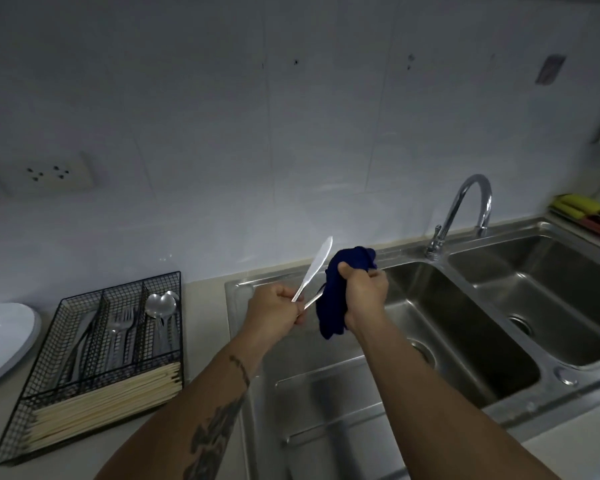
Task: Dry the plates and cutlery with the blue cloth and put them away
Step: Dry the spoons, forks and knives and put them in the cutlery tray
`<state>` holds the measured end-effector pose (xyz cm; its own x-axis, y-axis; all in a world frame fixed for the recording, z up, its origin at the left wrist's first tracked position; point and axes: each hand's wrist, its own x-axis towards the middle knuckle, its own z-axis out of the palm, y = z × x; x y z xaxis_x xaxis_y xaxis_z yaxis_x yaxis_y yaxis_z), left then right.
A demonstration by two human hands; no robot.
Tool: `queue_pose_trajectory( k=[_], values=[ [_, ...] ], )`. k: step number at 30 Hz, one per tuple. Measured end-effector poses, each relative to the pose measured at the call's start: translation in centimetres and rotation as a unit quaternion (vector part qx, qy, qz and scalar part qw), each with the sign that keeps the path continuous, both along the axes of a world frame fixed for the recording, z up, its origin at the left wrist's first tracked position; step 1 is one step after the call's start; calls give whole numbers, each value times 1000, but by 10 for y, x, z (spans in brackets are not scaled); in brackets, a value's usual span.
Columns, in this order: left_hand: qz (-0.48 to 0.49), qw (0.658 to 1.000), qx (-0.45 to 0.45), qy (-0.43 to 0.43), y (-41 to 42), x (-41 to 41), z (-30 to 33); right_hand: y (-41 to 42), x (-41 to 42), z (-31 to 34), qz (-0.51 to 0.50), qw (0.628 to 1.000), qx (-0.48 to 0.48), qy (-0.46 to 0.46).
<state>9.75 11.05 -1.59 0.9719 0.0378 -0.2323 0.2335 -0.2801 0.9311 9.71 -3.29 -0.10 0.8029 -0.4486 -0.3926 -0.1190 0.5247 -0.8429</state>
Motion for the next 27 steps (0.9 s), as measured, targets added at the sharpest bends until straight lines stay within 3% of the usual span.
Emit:
queue_pose_trajectory(
  k=[4,7,12,18,27],
  values=[
    [3,1000,-7,-10,19,-7,8,4,-2,8,-27,999,-36,-12],
    [11,1000,-16,-23,24,-11,11,12,-11,9,-40,999,-11,-29],
    [17,999,-38,-28,21,-20,9,41,-31,-1,25,999,5,-36],
    [38,999,-31,-10,36,-25,0,10,-25,18,7,999,14,-42],
    [23,996,-83,-13,28,-22,21,39,-26,24,48,993,-106,-36]
  ],
)
